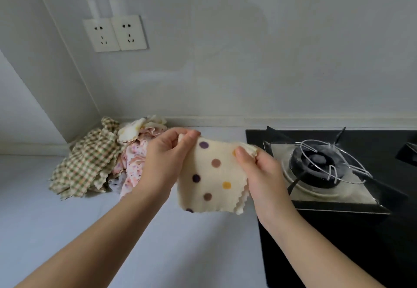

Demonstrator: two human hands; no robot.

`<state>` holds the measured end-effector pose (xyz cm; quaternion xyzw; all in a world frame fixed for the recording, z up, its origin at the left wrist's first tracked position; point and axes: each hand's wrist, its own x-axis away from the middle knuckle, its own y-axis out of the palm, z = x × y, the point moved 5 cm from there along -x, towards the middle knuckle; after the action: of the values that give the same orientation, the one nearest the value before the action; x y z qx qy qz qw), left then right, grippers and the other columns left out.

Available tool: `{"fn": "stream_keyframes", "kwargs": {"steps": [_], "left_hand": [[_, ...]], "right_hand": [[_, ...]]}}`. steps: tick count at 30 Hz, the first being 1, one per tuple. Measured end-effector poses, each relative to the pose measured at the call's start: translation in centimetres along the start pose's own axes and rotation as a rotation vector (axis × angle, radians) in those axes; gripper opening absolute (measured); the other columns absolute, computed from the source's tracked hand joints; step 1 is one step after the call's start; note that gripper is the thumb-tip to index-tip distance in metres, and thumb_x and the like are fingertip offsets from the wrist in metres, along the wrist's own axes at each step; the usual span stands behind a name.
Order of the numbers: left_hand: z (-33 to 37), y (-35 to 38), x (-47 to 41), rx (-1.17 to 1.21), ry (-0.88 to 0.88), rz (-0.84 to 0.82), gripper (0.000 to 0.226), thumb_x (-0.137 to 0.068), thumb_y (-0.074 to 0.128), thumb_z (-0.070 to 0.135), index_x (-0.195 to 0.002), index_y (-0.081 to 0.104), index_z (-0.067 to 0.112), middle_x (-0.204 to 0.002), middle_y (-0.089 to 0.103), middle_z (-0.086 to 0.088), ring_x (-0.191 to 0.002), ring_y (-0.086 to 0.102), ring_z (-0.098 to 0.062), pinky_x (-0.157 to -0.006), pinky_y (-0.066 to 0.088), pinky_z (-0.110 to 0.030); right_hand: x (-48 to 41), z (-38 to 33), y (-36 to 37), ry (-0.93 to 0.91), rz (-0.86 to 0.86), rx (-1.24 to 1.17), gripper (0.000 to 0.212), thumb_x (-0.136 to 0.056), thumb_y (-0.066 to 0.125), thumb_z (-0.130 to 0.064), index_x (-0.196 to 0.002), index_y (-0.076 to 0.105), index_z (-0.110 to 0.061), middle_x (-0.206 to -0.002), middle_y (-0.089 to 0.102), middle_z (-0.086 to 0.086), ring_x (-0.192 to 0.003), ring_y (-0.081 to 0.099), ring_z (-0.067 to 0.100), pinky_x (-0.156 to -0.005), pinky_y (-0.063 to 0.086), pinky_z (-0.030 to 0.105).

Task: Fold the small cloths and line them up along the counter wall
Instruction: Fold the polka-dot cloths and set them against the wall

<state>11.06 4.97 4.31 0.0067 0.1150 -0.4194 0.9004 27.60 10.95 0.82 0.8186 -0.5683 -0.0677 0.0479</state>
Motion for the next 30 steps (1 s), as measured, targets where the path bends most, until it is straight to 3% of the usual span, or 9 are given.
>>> {"fn": "stream_keyframes", "kwargs": {"steps": [2,5,8,11,15,18,22,26,30], "left_hand": [[2.7,1.9,0.1,0.03,-0.11,-0.133,0.011,-0.084,0.067,0.026,-0.077,0.073,0.023,-0.076,0.072,0.006,-0.073,0.065,-0.01,-0.074,0.053,-0.033],[6.9,5.0,0.1,-0.016,-0.184,-0.208,0.014,-0.086,0.067,0.023,-0.074,0.075,0.019,-0.078,0.073,-0.004,-0.074,0.066,-0.018,-0.073,0.051,-0.035],[11.2,8.6,0.9,0.075,-0.236,-0.219,0.019,-0.088,0.065,0.025,-0.087,0.071,0.008,-0.086,0.069,-0.012,-0.08,0.062,-0.024,-0.075,0.049,-0.037],[14.2,13.7,3.8,0.175,-0.336,-0.383,0.034,-0.086,0.061,0.035,-0.102,0.067,0.006,-0.097,0.071,-0.013,-0.086,0.067,-0.026,-0.08,0.052,-0.039],[16.9,20.7,9.0,0.017,-0.257,-0.357,0.022,-0.091,0.061,0.023,-0.094,0.066,0.001,-0.074,0.068,-0.01,-0.053,0.063,-0.013,-0.044,0.048,-0.024],[19.0,25.4,12.5,-0.154,-0.053,-0.242,0.039,-0.09,0.062,0.031,-0.075,0.056,-0.005,-0.057,0.049,-0.003,-0.04,0.043,-0.006,-0.036,0.036,-0.02],[20.7,31.5,16.5,-0.16,0.003,-0.296,0.044,-0.091,0.057,0.041,-0.067,0.06,0.004,-0.052,0.05,-0.002,-0.046,0.048,-0.012,-0.041,0.04,-0.024],[21.7,37.9,18.5,0.02,-0.141,-0.497,0.03,-0.092,0.056,0.038,-0.087,0.068,0.011,-0.067,0.066,0.003,-0.056,0.061,-0.008,-0.051,0.047,-0.019],[21.7,44.0,18.8,0.167,-0.274,-0.482,0.014,-0.091,0.062,0.023,-0.084,0.066,0.012,-0.076,0.072,-0.005,-0.068,0.066,-0.02,-0.067,0.053,-0.037]], "right_hand": [[-0.5,-3.1,-1.4,0.026,0.029,-0.005,0.023,-0.092,0.061,-0.028,-0.088,0.065,-0.006,-0.084,0.068,0.017,-0.076,0.064,0.021,-0.071,0.053,0.04],[-0.5,-8.2,-4.3,0.005,0.088,0.047,0.041,-0.087,0.062,-0.037,-0.085,0.056,0.003,-0.074,0.056,0.011,-0.068,0.053,0.019,-0.065,0.044,0.034],[-0.1,-12.6,-8.1,0.0,0.156,0.104,0.034,-0.095,0.056,-0.03,-0.086,0.057,0.003,-0.073,0.055,0.008,-0.066,0.051,0.017,-0.057,0.042,0.025],[0.6,-16.3,-13.2,0.048,0.237,0.066,0.026,-0.095,0.055,-0.03,-0.079,0.059,-0.009,-0.073,0.061,0.005,-0.066,0.058,0.017,-0.059,0.048,0.026],[2.5,-20.6,-21.6,0.023,0.364,0.051,0.028,-0.095,0.056,-0.03,-0.073,0.056,-0.013,-0.072,0.059,0.004,-0.064,0.056,0.014,-0.061,0.048,0.029],[4.3,-22.5,-27.9,0.004,0.415,0.118,0.029,-0.095,0.055,-0.032,-0.076,0.058,-0.01,-0.073,0.058,0.007,-0.067,0.055,0.017,-0.064,0.046,0.031],[6.4,-24.2,-35.2,0.018,0.467,0.175,0.03,-0.096,0.053,-0.033,-0.083,0.059,-0.006,-0.076,0.056,0.007,-0.07,0.053,0.018,-0.067,0.045,0.032],[7.7,-25.4,-41.1,0.047,0.476,0.188,0.023,-0.095,0.053,-0.035,-0.085,0.063,-0.017,-0.083,0.064,0.006,-0.078,0.059,0.017,-0.072,0.049,0.03],[7.9,-25.8,-47.0,0.074,0.449,0.227,0.022,-0.096,0.053,-0.034,-0.087,0.066,-0.019,-0.083,0.066,0.011,-0.081,0.06,0.018,-0.074,0.049,0.031]]}}
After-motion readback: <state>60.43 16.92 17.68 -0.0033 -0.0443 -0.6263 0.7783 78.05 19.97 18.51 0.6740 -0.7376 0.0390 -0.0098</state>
